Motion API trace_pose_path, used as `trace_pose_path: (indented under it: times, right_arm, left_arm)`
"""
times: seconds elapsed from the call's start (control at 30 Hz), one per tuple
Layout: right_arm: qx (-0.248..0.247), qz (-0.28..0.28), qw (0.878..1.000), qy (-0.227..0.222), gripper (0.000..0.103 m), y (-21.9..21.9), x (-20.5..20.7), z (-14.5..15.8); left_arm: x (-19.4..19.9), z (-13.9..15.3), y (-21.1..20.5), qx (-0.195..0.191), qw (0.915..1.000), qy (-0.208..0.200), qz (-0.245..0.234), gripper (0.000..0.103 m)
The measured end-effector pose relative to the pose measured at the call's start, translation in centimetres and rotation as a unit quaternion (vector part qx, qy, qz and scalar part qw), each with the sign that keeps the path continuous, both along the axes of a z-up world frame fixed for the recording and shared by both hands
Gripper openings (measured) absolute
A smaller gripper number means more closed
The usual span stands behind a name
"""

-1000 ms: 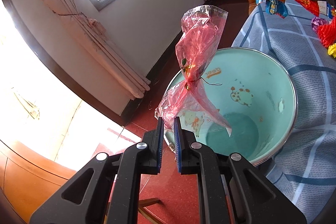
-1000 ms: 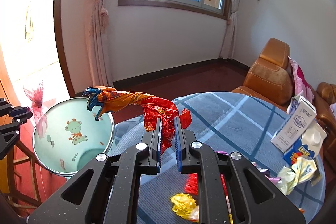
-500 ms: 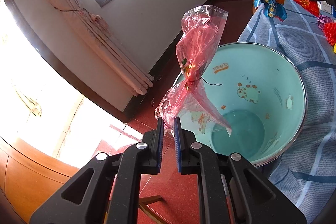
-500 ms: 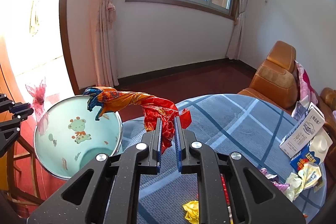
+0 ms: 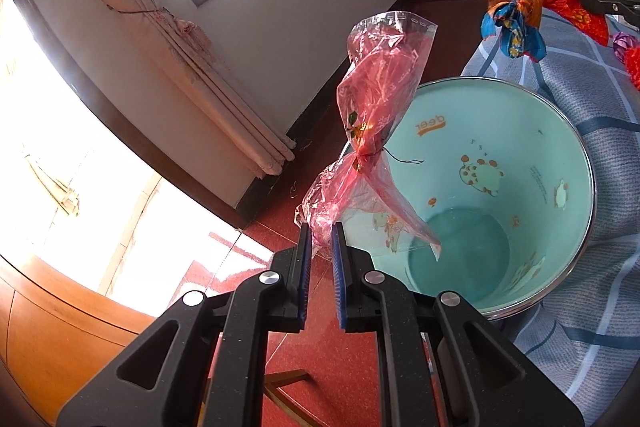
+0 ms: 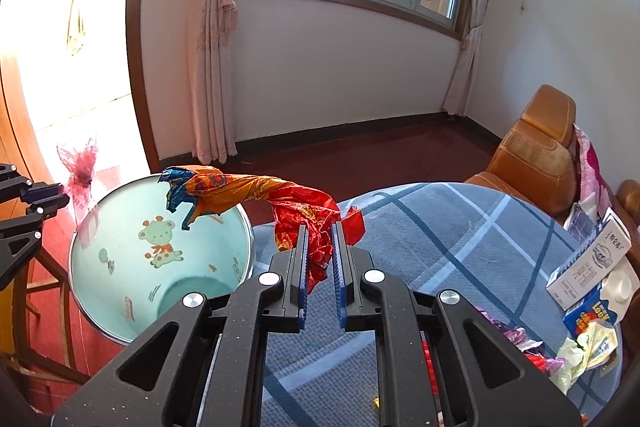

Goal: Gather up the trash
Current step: 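Carry both held wrappers over the green bin with both grippers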

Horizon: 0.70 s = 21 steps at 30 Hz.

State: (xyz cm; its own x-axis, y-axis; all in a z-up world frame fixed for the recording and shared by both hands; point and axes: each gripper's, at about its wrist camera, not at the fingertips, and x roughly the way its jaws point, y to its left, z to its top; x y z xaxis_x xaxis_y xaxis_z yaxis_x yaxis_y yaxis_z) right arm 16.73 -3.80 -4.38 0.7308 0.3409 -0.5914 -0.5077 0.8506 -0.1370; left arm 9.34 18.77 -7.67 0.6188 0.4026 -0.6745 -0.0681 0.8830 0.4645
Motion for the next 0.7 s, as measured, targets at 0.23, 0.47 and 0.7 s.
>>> trace_pose_path:
  times: [0.23,0.47,0.7]
  right_arm:
    - [-0.004,0.01,1.0,0.004,0.012,0.8,-0.1,-0.3]
    - [-0.004,0.019,1.0,0.01,0.012,1.2,-0.2,-0.5]
    - [-0.007,0.044,0.999,0.017,0.02,2.0,-0.8,-0.8]
  left_arm:
    - [0.1,0.0,0.3,-0.003,1.0,0.0,-0.001,0.01]
    - [-0.1,0.1,0.2,-0.007,1.0,0.001,-0.006,0.013]
    - [-0.2,0.3,-0.1,-0.008,0.9998,-0.004,-0.019,0.037]
